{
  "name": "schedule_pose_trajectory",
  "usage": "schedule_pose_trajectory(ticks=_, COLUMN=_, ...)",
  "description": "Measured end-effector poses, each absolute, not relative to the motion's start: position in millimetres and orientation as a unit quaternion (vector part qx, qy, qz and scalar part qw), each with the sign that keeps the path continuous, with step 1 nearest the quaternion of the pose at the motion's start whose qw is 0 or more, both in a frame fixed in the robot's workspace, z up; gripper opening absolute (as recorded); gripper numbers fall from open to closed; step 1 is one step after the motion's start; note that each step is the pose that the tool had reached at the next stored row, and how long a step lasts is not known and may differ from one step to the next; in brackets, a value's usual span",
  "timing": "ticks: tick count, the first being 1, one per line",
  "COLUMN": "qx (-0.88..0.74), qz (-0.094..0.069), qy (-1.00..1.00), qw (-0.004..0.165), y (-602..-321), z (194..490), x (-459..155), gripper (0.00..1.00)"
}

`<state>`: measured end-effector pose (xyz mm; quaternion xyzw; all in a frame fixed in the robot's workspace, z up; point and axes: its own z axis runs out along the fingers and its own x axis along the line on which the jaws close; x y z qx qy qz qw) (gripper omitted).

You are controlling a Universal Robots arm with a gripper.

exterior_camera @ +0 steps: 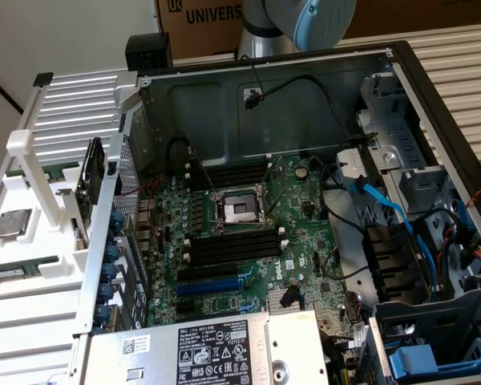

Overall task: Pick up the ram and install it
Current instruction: 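Pick up the ram and move it above insertion slot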

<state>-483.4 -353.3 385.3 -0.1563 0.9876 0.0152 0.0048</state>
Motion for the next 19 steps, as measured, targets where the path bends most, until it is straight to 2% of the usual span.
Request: schedule_pose_trajectory(ticks=19, qx=-0.376, qz=0.021, qy=0.926, qw=0.002, y=-353.3, z=384.7, x=-483.4, gripper=0.10)
